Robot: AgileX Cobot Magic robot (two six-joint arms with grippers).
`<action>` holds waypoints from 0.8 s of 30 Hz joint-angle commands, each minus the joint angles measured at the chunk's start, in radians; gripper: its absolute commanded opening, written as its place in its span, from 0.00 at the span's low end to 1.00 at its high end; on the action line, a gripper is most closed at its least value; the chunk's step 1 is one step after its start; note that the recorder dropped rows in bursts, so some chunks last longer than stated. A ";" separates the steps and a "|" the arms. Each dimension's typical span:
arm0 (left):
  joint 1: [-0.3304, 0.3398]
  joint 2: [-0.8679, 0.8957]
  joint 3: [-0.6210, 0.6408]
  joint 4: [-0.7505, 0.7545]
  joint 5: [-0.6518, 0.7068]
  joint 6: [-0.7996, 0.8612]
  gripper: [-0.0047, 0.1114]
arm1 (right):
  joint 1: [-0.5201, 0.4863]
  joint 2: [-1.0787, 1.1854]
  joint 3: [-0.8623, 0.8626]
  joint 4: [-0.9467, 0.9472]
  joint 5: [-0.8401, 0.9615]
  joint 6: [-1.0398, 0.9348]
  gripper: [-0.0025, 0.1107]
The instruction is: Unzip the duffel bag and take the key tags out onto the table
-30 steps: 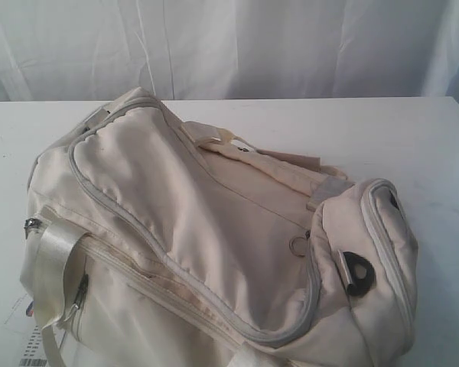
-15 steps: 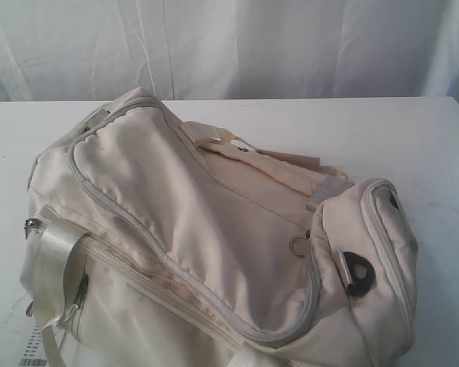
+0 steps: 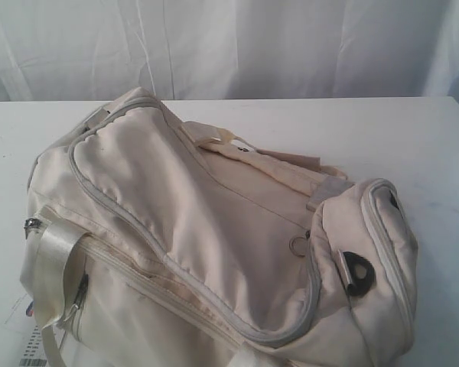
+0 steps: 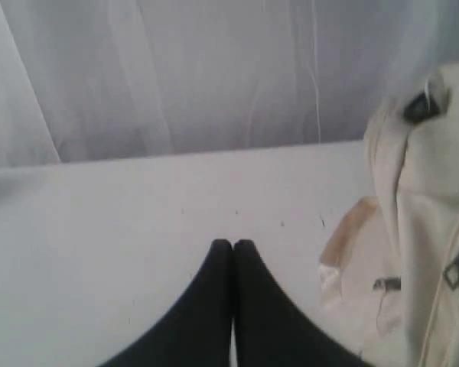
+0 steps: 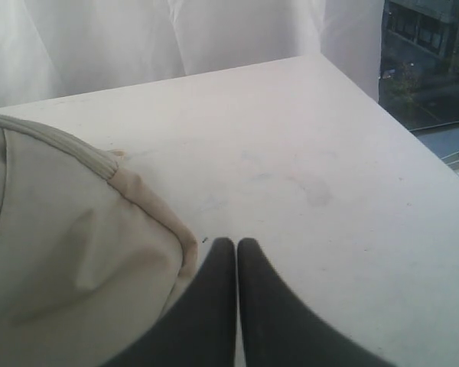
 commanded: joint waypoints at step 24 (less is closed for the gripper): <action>-0.007 -0.005 0.005 -0.007 -0.262 -0.273 0.04 | -0.001 -0.005 -0.014 -0.019 -0.809 0.225 0.03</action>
